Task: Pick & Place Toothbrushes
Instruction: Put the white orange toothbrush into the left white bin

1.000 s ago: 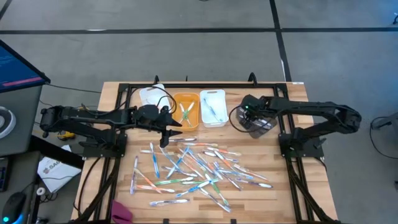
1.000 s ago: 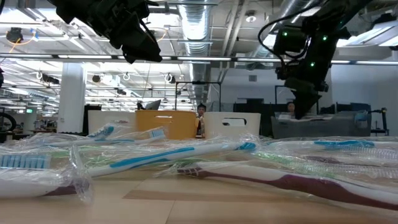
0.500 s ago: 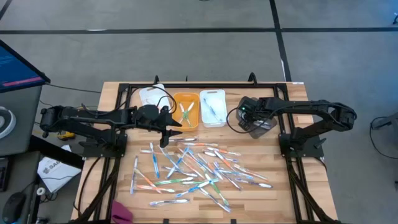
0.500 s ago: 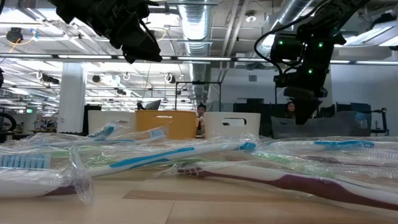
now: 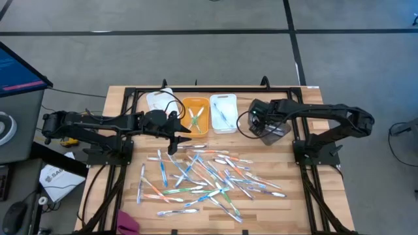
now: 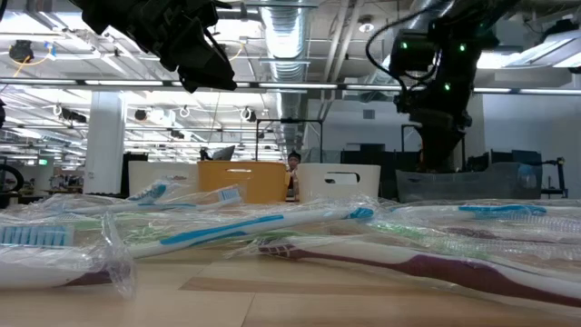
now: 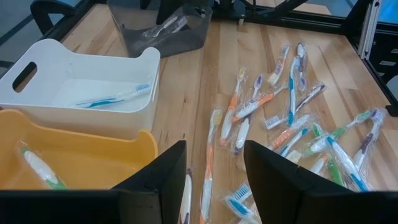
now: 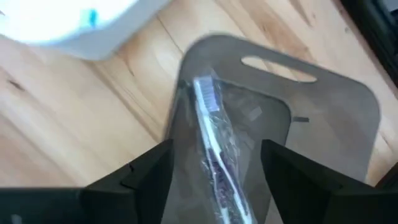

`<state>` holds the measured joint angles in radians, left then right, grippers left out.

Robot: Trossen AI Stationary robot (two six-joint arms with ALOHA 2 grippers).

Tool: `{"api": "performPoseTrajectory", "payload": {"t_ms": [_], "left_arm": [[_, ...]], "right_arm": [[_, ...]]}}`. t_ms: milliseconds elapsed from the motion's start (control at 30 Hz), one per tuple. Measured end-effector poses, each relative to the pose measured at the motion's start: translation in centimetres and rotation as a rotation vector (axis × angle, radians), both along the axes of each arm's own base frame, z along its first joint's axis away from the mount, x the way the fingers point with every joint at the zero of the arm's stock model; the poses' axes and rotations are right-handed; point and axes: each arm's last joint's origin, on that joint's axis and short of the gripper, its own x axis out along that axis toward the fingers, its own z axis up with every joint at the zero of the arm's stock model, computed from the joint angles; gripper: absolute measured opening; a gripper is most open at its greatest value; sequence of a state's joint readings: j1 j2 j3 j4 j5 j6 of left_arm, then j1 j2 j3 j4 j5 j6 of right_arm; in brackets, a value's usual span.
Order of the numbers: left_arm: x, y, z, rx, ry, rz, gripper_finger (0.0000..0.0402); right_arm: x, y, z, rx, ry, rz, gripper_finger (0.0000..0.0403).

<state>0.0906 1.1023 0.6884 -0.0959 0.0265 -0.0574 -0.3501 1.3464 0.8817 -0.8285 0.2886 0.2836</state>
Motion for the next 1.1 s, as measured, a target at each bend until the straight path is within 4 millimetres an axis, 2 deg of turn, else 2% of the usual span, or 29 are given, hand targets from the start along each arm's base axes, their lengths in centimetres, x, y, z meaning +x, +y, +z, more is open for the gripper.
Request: {"api": "performPoseTrajectory", "payload": {"t_ms": [133,267,467,633,833,967,1100], "left_arm": [[0.0,0.0,0.0,0.000,0.000,0.000,0.0154],[0.0,0.0,0.0,0.000,0.000,0.000,0.0154],[0.0,0.0,0.0,0.000,0.000,0.000,0.0154],[0.0,0.0,0.0,0.000,-0.002,0.000,0.0154],[0.0,0.0,0.0,0.000,-0.003,0.000,0.0154],[0.0,0.0,0.0,0.000,-0.003,0.000,0.0154],[0.0,0.1,0.1,0.051,-0.006,-0.024,0.0154]], "right_arm": [[0.6,1.0,1.4,0.077,-0.045,-0.050,0.0237],[1.0,2.5,2.0,0.216,-0.073,-0.014,0.0233],[2.2,6.3,2.1,0.363,-0.136,0.114,0.0226],[3.5,9.4,2.5,0.358,-0.234,0.298,0.0226],[4.2,12.0,3.0,0.352,-0.324,0.432,0.0223],[4.7,13.2,3.4,0.305,-0.392,0.479,0.0221],[5.3,13.2,3.9,0.193,-0.462,0.520,0.0221]]}}
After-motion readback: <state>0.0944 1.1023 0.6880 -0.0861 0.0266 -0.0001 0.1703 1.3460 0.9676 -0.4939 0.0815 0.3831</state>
